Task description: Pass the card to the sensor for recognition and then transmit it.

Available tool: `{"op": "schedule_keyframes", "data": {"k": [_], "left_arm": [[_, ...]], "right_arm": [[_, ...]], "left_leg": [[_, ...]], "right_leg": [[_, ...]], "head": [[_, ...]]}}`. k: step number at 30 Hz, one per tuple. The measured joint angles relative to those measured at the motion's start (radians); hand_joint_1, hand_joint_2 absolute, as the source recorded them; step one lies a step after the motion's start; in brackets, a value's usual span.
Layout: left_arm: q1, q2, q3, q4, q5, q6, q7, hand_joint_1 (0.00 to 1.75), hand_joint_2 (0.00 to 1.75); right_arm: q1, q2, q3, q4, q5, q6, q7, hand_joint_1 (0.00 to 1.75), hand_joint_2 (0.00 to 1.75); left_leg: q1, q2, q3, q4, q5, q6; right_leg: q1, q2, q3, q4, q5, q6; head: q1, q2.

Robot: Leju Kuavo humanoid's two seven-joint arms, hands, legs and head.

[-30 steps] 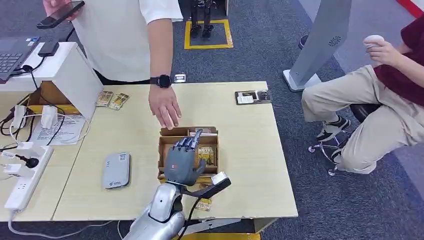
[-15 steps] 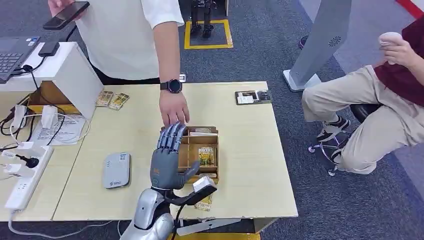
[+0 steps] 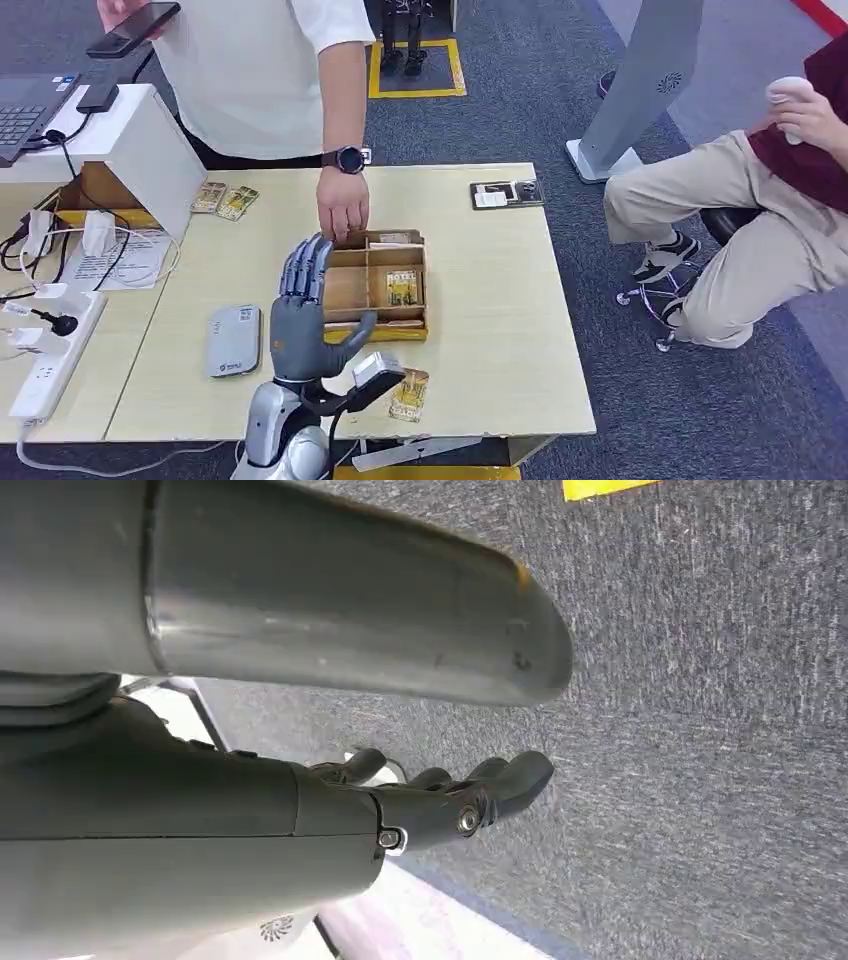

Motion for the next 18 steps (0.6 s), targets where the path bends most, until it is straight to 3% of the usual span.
{"op": "schedule_keyframes", "data": {"k": [7,13,18], "left_arm": [[0.019,0.026,0.001,-0.018,-0.042,0.0,-0.003,0.0,1.75],[-0.006,0.13,-0.097,-0.003,-0.088,-0.003,0.078,0.0,1.75],[-0.022,0.187,-0.179,0.038,-0.099,-0.002,0.098,0.0,1.75]], "right_arm": [[0.0,0.0,-0.001,0.0,-0.007,0.001,-0.01,0.0,0.0],[0.0,-0.007,-0.001,0.0,-0.008,0.009,-0.024,0.0,0.0],[0.0,-0.012,-0.001,0.0,-0.008,0.01,-0.032,0.0,0.0]], "left_leg": [[0.0,0.0,0.0,0.0,0.0,0.0],[0.0,0.0,0.001,0.0,0.0,0.0],[0.0,0.0,0.0,0.0,0.0,0.0]], "right_leg": [[0.0,0.0,0.0,0.0,0.0,0.0],[0.0,0.0,0.0,0.0,0.0,0.0],[0.0,0.001,0.0,0.0,0.0,0.0]], "head": [[0.0,0.0],[0.0,0.0],[0.0,0.0]]}}
